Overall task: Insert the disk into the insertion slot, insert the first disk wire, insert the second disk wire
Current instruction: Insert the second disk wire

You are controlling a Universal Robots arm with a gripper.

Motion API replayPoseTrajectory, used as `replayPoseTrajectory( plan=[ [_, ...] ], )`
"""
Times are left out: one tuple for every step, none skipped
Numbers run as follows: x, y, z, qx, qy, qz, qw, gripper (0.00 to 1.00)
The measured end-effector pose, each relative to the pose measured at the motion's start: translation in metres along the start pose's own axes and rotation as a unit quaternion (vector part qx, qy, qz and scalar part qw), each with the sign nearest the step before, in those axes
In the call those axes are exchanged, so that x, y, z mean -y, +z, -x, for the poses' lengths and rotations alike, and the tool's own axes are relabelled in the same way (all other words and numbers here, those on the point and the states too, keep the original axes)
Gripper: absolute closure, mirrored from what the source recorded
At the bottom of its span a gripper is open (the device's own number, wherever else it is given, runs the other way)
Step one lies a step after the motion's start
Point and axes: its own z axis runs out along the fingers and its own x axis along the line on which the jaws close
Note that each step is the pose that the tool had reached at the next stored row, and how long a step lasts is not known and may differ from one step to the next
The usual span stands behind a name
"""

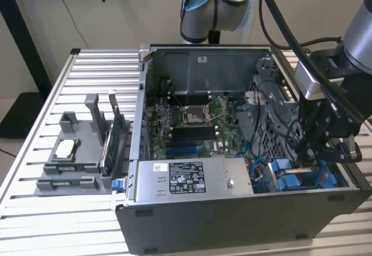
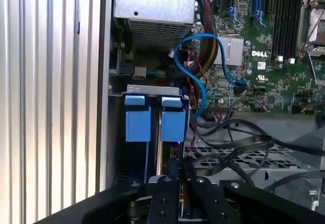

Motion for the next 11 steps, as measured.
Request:
replayPoseTrajectory(
  plan=[
    [0.0001,0.0002,-0.0001,0.0001,0.0,0.0,1.0,0.84],
    [0.0003,0.0005,-0.0002,0.0002,0.0,0.0,1.0,0.84],
    [0.0007,0.0009,-0.0003,0.0005,0.0,0.0,1.0,0.84],
    [0.0012,0.0013,-0.0005,0.0007,0.0,-0.0001,1.0,0.84],
    [0.0015,0.0015,-0.0006,0.0008,0.0,-0.0001,1.0,0.84],
    [0.002,0.0018,-0.0008,0.001,0.0,-0.0001,1.0,0.84],
    [0.0023,0.0021,-0.0009,0.0011,0.0,-0.0001,1.0,0.84],
    [0.0023,0.0023,-0.001,0.001,0.0,-0.0001,1.0,0.84],
    [0.0024,0.0026,-0.0011,0.001,0.0,-0.0001,1.0,0.84],
    [0.0024,0.0029,-0.0011,0.0011,0.0,-0.0001,1.0,0.84],
    [0.0024,0.0032,-0.0012,0.0013,0.0,-0.0001,1.0,0.84]
  ],
)
